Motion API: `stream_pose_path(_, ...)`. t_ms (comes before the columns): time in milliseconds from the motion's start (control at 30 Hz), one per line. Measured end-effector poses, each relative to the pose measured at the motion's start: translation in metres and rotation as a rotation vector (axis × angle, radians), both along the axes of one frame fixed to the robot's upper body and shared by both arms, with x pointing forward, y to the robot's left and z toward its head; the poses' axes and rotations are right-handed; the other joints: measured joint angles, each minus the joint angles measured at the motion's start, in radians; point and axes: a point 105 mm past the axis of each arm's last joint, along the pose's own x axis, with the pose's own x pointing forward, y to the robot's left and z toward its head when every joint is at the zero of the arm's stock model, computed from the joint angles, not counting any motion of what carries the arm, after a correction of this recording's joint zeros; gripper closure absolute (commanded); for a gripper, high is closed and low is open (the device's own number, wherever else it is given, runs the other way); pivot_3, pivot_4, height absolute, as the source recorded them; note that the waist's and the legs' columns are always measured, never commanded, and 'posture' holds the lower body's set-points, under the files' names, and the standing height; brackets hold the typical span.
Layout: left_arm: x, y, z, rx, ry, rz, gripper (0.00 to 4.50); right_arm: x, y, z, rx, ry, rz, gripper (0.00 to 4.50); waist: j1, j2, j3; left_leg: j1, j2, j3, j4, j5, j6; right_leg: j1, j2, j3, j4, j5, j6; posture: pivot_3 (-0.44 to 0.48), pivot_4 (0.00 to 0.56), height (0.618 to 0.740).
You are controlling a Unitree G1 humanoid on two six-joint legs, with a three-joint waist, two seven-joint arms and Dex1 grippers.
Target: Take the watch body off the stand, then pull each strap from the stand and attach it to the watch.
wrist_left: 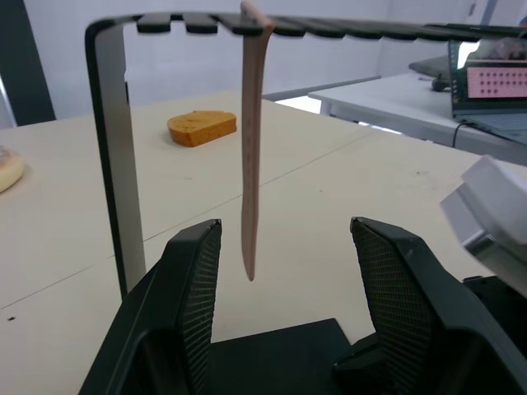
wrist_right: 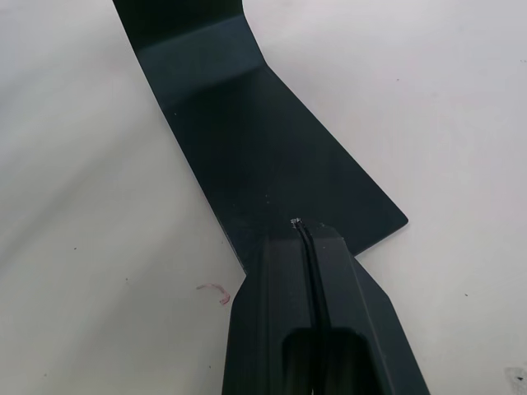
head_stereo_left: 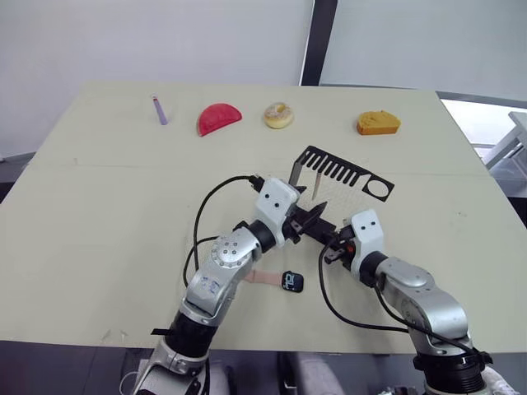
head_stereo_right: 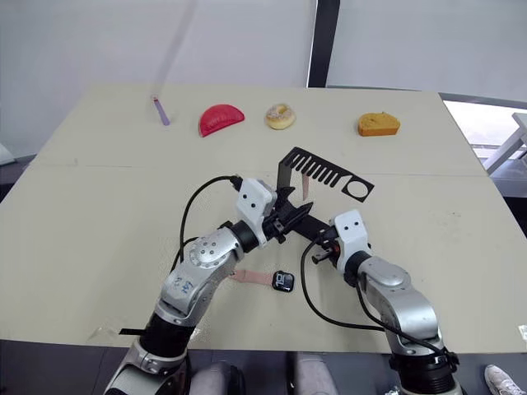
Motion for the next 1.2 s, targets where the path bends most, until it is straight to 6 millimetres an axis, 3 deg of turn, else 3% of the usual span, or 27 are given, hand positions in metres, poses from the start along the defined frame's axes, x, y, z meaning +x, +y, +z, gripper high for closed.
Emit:
stream_pose_path(333, 0.014, -0.017, 0.001, -0.019, -0.037, 0.054, 1.78, 0.0, 0.002, 0.002, 0.004, 0.0, 0.002, 4.5, -0.001, 0.0, 0.0, 0.0, 0.0, 0.0, 0.0, 0.0, 0.0, 0.0, 0.0, 0.0, -0.001, 0.0, 0.0, 0.0, 0.15, 0.737)
stream_pose_path(433, 0.021, -0.017, -0.001, -0.016, -0.032, 0.091, 2.63, 0.0, 0.002, 0.002, 0.007, 0.003, 0.002, 4.5, -0.001, 0.0, 0.0, 0.0, 0.0, 0.0, 0.0, 0.0, 0.0, 0.0, 0.0, 0.0, -0.001, 0.0, 0.0, 0.0, 0.15, 0.737)
stream_pose_path(533, 0.022, -0.015, 0.0, -0.027, -0.043, 0.105, 4.19, 0.0, 0.002, 0.002, 0.01, 0.004, 0.0, 4.5, -0.001, 0.0, 0.0, 0.0, 0.0, 0.0, 0.0, 0.0, 0.0, 0.0, 0.0, 0.0, -0.001, 0.0, 0.0, 0.0, 0.15, 0.737)
stream_pose_path(567, 0.022, -0.015, 0.001, -0.031, -0.049, 0.104, 4.46, 0.0, 0.003, 0.002, 0.013, 0.005, -0.001, 4.5, -0.001, 0.0, 0.0, 0.0, 0.0, 0.0, 0.0, 0.0, 0.0, 0.0, 0.0, 0.0, -0.001, 0.0, 0.0, 0.0, 0.15, 0.737)
stream_pose_path(900, 0.026, -0.014, 0.009, -0.065, -0.072, 0.085, 4.46, -0.002, 0.001, 0.004, 0.019, 0.017, -0.012, 4.5, 0.0, 0.0, 0.0, -0.001, 0.0, 0.0, -0.002, 0.0, 0.0, 0.0, 0.0, 0.0, -0.002, 0.0, 0.0, 0.0, 0.15, 0.737)
stream_pose_path(1200, 0.011, -0.013, 0.004, -0.095, -0.051, -0.012, 4.46, 0.0, 0.003, 0.005, 0.018, 0.017, -0.007, 4.5, -0.001, 0.0, 0.0, -0.001, 0.0, 0.0, -0.001, 0.0, 0.0, 0.0, 0.0, 0.0, -0.002, 0.0, 0.0, 0.0, 0.15, 0.737)
